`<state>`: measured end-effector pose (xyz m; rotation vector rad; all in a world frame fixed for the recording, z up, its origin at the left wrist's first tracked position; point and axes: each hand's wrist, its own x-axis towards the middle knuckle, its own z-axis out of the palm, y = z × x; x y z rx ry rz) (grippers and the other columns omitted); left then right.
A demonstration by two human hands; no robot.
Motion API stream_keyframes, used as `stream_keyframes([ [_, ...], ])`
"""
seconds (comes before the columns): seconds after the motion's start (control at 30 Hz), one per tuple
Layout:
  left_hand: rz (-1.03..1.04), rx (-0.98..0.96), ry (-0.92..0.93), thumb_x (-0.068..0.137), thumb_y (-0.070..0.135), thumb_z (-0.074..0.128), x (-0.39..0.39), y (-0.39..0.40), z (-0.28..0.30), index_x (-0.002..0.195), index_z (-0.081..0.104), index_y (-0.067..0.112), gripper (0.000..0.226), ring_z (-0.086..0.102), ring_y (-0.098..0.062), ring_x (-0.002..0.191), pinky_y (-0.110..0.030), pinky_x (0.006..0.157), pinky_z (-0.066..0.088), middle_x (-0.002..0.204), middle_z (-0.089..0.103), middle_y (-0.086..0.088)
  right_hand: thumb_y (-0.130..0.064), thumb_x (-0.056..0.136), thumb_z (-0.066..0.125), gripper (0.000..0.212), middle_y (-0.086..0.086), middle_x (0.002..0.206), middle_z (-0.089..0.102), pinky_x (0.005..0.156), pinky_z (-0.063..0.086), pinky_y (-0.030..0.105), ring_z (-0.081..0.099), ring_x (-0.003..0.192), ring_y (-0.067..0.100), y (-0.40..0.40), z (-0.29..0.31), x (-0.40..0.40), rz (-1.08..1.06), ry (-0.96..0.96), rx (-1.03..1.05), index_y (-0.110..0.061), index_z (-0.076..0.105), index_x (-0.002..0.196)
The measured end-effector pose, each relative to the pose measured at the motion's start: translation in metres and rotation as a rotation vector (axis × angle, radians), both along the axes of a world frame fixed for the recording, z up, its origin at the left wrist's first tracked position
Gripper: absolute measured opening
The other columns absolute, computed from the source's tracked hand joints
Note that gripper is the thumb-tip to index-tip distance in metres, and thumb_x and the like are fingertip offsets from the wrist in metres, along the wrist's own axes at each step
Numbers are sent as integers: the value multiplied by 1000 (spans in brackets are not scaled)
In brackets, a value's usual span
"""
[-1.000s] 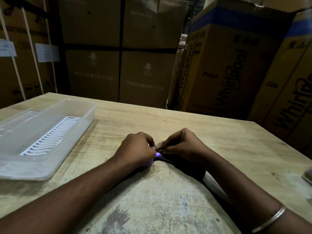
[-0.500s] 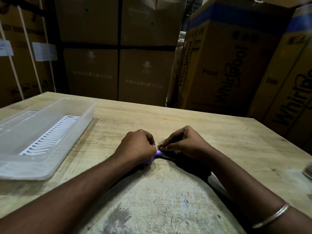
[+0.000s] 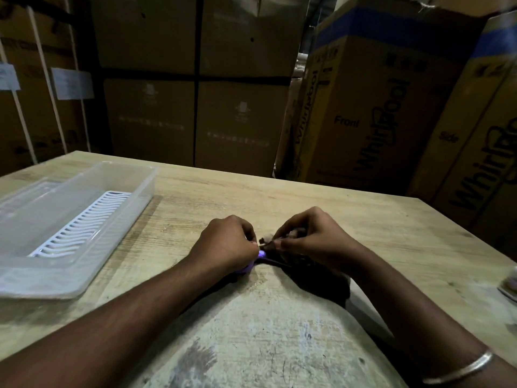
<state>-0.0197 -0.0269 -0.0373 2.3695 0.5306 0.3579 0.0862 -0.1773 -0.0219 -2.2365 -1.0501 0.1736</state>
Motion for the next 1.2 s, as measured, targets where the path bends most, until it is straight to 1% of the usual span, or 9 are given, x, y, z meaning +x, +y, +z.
stream_keyframes([
  [0.13, 2, 4, -1, 86, 18, 66, 0, 0, 0, 79, 75, 24, 13, 59, -8, 54, -14, 37, 34, 64, 63, 5, -15, 83, 74, 18, -6, 100, 74, 76, 55, 17, 65, 86, 4, 5, -1, -6, 92, -195, -155, -21, 77, 100],
  [0.23, 3, 1, -3, 86, 18, 66, 0, 1, -1, 78, 74, 23, 13, 59, -7, 58, -16, 41, 37, 66, 62, 6, -3, 81, 70, 28, -8, 99, 72, 64, 44, 0, 60, 83, -1, -2, 1, 0, 76, -262, -226, -20, 77, 102],
  [0.33, 3, 10, -2, 87, 18, 65, 1, 1, -2, 79, 74, 23, 13, 58, -5, 59, -16, 44, 39, 67, 62, 7, 1, 78, 70, 31, -4, 102, 74, 61, 40, -4, 59, 82, -2, -8, 1, 3, 52, -304, -254, -18, 77, 103],
  [0.4, 3, 17, -4, 87, 18, 65, 1, 0, -1, 79, 74, 23, 13, 56, -4, 57, -16, 43, 38, 67, 63, 5, -1, 79, 70, 30, -2, 104, 74, 65, 42, -3, 57, 77, -3, -8, 1, 0, 86, -336, -243, -17, 77, 103],
  [0.5, 11, 32, -4, 87, 20, 65, 1, -1, 0, 78, 75, 23, 13, 56, -7, 52, -16, 40, 34, 61, 61, 6, -6, 80, 72, 28, -1, 103, 72, 77, 56, 20, 65, 88, 8, -2, 1, -8, 169, -364, -201, -19, 76, 105],
  [0.6, 20, 43, -3, 85, 22, 65, 0, -1, -1, 80, 76, 23, 12, 58, -8, 56, -19, 44, 37, 63, 62, 6, -4, 77, 72, 29, 1, 97, 71, 73, 58, 32, 66, 86, 16, 2, 1, -13, 246, -412, -211, -18, 77, 101],
  [0.73, 10, 29, 1, 87, 21, 64, 0, -1, -1, 81, 76, 22, 13, 57, -5, 56, -19, 46, 39, 63, 62, 8, -3, 79, 70, 30, 1, 98, 69, 74, 56, 30, 65, 86, 17, -7, 5, -8, 243, -464, -252, -18, 77, 104],
  [0.93, 21, 36, -6, 86, 21, 64, 0, -1, -1, 80, 76, 21, 13, 55, -5, 54, -19, 45, 36, 61, 61, 8, -7, 78, 73, 29, 1, 102, 67, 72, 57, 38, 65, 88, 19, -5, -2, -12, 259, -489, -232, -16, 75, 106],
  [1.2, 19, 29, -1, 87, 21, 65, 1, 0, -2, 81, 76, 22, 12, 58, -5, 56, -18, 46, 42, 63, 61, 8, -5, 77, 76, 30, 2, 105, 71, 79, 58, 27, 68, 93, 16, -6, -7, -4, 265, -418, -173, -17, 76, 105],
])
